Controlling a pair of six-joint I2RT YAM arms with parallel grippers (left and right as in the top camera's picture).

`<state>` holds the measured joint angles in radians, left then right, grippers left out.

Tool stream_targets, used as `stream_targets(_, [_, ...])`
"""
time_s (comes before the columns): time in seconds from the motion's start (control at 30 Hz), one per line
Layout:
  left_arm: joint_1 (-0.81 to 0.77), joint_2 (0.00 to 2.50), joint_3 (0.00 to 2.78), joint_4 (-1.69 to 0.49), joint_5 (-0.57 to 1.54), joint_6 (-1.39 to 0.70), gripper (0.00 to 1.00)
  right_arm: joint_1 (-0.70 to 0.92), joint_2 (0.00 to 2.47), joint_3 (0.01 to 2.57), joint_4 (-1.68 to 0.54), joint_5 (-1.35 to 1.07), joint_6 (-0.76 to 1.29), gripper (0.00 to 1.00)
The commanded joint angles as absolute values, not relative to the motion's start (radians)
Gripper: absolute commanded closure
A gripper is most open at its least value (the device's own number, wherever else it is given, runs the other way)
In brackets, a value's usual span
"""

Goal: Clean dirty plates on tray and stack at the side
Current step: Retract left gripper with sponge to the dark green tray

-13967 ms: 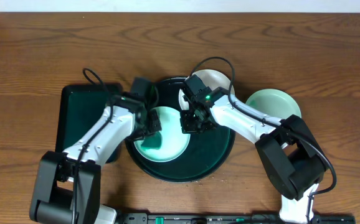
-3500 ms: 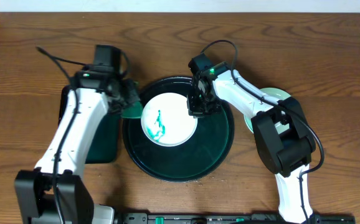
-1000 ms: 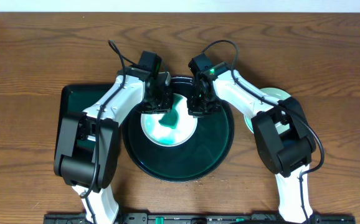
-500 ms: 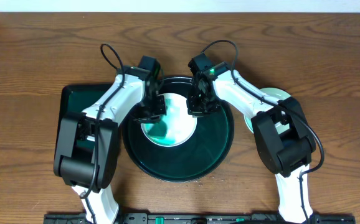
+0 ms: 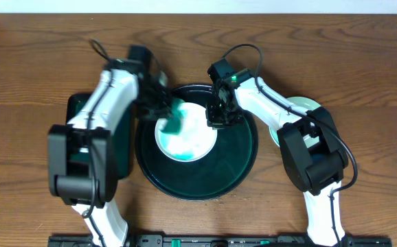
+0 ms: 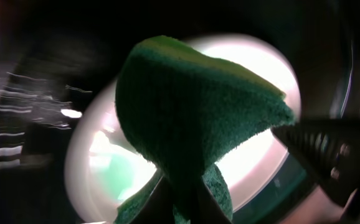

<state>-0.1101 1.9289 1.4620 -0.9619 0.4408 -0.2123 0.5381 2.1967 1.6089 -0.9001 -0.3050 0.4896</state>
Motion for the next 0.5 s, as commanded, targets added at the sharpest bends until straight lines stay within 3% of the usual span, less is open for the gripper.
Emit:
stream_targets(0.0, [-0.038,1.824,1.559,-1.023,0.257,-0.243,0.93,0.532,2.210,1.592,-0.900,-0.291,0.459,0.99])
stream_targets(0.23, [0.076,1.704,1.566,-1.073,0.097,-0.245,0.93,0.548,2.153,1.614,-0.924,-0.208,0.376,0.99])
stream_targets(0.47, [0.156,1.708,1.565,-1.073,0.086,-0.245,0.93,0.649,1.987,1.614,-0.954,0.186,0.342,0.99])
